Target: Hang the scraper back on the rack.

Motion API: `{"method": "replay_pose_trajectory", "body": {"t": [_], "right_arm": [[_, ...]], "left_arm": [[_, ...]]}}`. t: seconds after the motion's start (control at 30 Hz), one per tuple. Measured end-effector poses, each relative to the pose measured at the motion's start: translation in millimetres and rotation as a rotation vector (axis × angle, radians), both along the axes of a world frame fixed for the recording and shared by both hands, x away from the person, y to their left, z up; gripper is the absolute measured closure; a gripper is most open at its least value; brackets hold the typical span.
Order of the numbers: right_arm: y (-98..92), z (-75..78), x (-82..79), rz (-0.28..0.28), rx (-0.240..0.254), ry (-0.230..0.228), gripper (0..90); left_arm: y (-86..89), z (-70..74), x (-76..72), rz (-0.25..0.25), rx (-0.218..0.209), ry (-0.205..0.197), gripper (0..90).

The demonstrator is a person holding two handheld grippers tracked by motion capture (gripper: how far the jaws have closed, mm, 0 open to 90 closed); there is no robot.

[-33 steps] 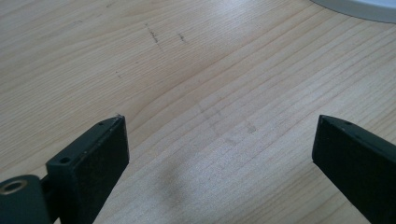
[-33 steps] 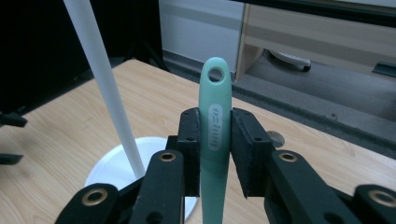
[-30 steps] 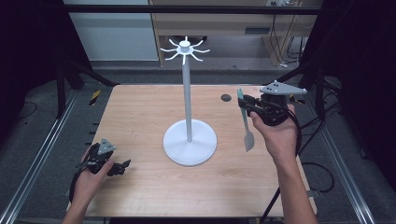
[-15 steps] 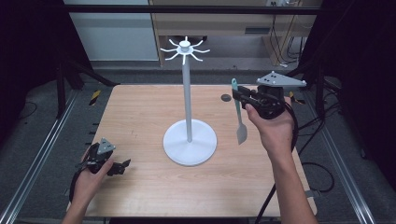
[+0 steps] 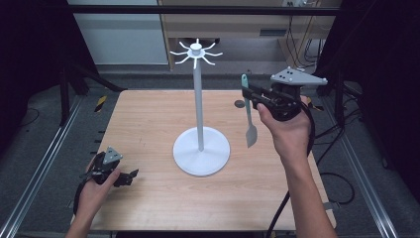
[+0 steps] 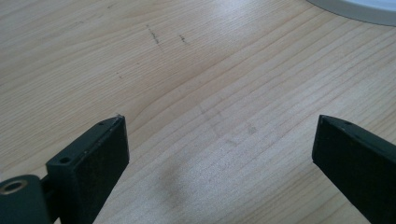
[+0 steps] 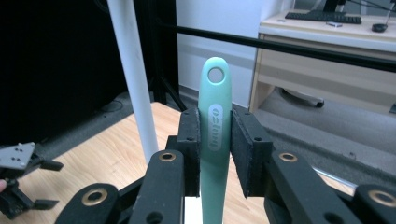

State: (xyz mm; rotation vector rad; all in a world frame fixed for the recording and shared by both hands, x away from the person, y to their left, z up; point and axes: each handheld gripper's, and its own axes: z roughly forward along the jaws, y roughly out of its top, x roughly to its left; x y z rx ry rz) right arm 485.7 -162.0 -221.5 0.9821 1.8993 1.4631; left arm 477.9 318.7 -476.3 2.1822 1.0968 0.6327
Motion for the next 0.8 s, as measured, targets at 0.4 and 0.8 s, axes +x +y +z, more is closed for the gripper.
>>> {"method": "replay_pose_trajectory", "body": {"t": [0.4, 0.8], "right_arm": [[15.3, 20.9, -7.8, 0.034, 0.012, -0.045, 74.2], [35.2, 31.8, -6.6, 0.076, 0.014, -0.062, 74.2]], "left_arm": [[0.1, 0.0, -0.2, 0.002, -0.001, 0.000, 3.6], [0.3, 0.0, -0.3, 0.001, -0.001, 0.000, 3.6]]}}
